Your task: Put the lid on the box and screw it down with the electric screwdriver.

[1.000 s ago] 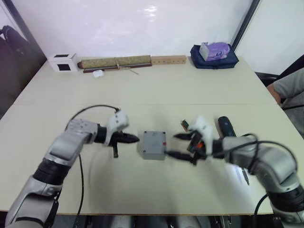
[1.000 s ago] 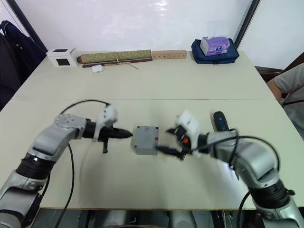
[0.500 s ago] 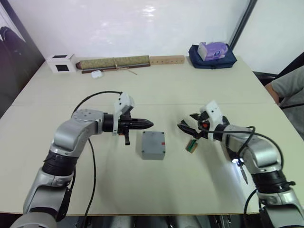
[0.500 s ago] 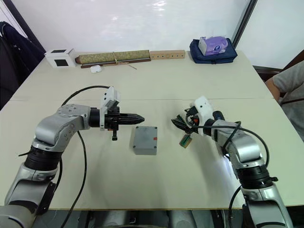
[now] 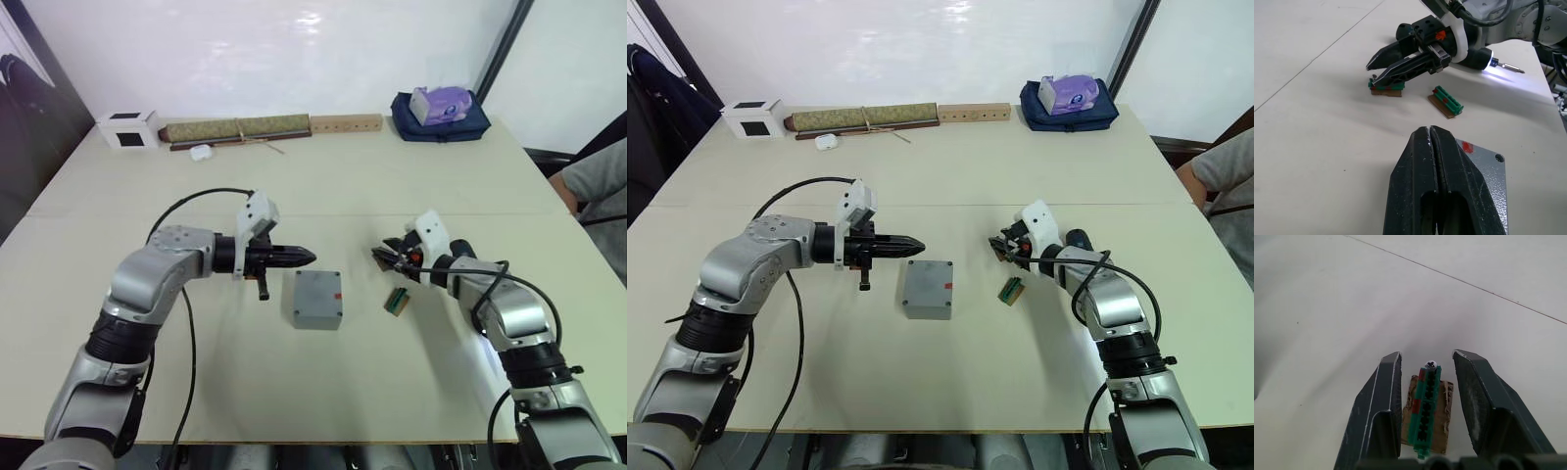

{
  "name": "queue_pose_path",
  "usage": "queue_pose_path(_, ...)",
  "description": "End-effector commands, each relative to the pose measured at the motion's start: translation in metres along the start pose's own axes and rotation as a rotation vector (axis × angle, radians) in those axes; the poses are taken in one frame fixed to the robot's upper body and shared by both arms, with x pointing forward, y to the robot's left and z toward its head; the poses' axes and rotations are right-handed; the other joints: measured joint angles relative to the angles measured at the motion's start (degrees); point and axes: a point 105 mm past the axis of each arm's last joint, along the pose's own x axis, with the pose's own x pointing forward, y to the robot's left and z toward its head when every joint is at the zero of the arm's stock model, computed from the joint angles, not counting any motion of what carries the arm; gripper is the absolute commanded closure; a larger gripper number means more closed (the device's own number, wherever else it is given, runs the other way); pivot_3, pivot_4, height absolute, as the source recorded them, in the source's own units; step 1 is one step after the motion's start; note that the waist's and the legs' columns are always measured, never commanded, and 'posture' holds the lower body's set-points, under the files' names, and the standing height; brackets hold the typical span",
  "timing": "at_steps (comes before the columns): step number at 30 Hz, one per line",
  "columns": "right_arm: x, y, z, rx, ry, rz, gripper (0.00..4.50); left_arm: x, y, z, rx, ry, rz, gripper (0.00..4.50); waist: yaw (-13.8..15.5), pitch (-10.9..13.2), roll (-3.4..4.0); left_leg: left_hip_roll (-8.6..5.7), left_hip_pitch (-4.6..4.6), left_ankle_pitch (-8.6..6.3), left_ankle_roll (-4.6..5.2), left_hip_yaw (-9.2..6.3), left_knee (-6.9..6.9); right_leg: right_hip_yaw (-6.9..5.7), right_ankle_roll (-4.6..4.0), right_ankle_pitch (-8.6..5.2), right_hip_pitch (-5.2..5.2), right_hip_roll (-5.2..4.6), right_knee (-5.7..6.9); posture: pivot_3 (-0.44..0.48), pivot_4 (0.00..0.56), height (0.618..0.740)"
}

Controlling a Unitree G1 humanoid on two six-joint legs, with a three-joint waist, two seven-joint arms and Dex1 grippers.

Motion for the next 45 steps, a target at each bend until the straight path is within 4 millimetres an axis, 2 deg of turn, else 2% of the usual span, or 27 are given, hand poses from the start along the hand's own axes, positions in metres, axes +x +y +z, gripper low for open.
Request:
queue_pose_path(1, 0.001, -0.002, 0.013, -0.026, -0.048, -0.007, 2.83, -0.001, -0.004, 0.008, 0.037, -0.018, -0.008, 4.5, 0.0, 0.0, 0.0, 0.0, 0.0, 0.0, 0.0, 0.0, 0.0, 0.0, 0.0, 0.0, 0.0, 0.0, 0.0, 0.0, 0.15, 0.74)
queue_pose_path(8, 0.003, -0.004, 0.013, -0.007, -0.054, -0.015, 2.83, 0.0, -0.004, 0.007, 0.04, -0.017, -0.006, 4.5, -0.1, 0.0, 0.0, 0.0, 0.0, 0.0, 0.0, 0.0, 0.0, 0.0, 0.0, 0.0, 0.0, 0.0, 0.0, 0.0, 0.15, 0.74)
queue_pose_path(11, 0.003, -0.005, 0.013, -0.007, -0.054, -0.02, 3.54, 0.0, -0.004, 0.007, 0.041, -0.019, -0.005, 4.5, -0.1, 0.0, 0.0, 0.0, 0.0, 0.0, 0.0, 0.0, 0.0, 0.0, 0.0, 0.0, 0.0, 0.0, 0.0, 0.0, 0.15, 0.74)
queue_pose_path(13, 0.002, -0.006, 0.013, -0.008, -0.056, -0.027, 4.46, 0.0, -0.004, 0.007, 0.041, -0.019, -0.005, 4.5, -0.1, 0.0, 0.0, 0.0, 0.0, 0.0, 0.0, 0.0, 0.0, 0.0, 0.0, 0.0, 0.0, 0.0, 0.0, 0.0, 0.15, 0.74)
queue_pose_path(22, 0.0, -0.008, 0.016, -0.017, -0.068, -0.042, 4.49, 0.002, -0.005, 0.005, 0.039, -0.018, -0.007, 4.5, -0.1, 0.0, 0.0, 0.0, 0.0, 0.0, -0.01, 0.0, 0.0, 0.0, 0.0, 0.0, 0.0, 0.0, 0.0, 0.0, 0.15, 0.74)
queue_pose_path(35, -0.011, -0.007, 0.047, -0.032, -0.172, -0.049, 4.49, 0.003, -0.003, 0.003, 0.038, -0.018, -0.012, 4.5, -0.1, 0.0, 0.0, 0.0, 0.0, 0.0, -0.01, 0.0, 0.0, 0.0, 0.0, 0.0, 0.0, 0.0, 0.0, 0.0, 0.15, 0.74)
queue_pose_path(37, -0.016, 0.0, 0.061, -0.052, -0.217, -0.02, 4.49, 0.0, -0.002, 0.002, 0.035, -0.014, -0.007, 4.5, -0.1, 0.0, 0.0, 0.0, 0.0, 0.0, -0.01, 0.0, 0.0, 0.0, 0.0, 0.0, 0.0, 0.0, 0.0, 0.0, 0.15, 0.74)
queue_pose_path(40, -0.027, 0.029, 0.078, -0.093, -0.276, 0.075, 4.49, -0.01, -0.003, -0.002, 0.019, 0.006, 0.002, 4.5, -0.3, 0.0, 0.02, 0.02, 0.0, 0.0, -0.01, 0.0, -0.02, 0.01, 0.0, 0.0, -0.04, 0.02, 0.01, 0.0, 0.15, 0.74)
queue_pose_path(43, -0.035, 0.055, 0.081, -0.093, -0.296, 0.145, 4.49, -0.017, -0.005, -0.005, 0.004, 0.023, 0.011, 4.5, -0.1, 0.0, 0.02, 0.05, 0.0, 0.0, -0.01, -0.04, -0.03, -0.01, 0.0, 0.0, -0.02, 0.05, 0.01, 0.0, 0.15, 0.74)
queue_pose_path(45, -0.038, 0.065, 0.08, -0.086, -0.297, 0.168, 4.49, -0.02, -0.007, -0.007, 0.0, 0.031, 0.017, 4.5, 0.0, 0.0, 0.01, 0.09, 0.0, 0.0, 0.0, -0.05, -0.03, -0.01, 0.0, 0.0, -0.01, 0.01, 0.01, 0.0, 0.15, 0.74)
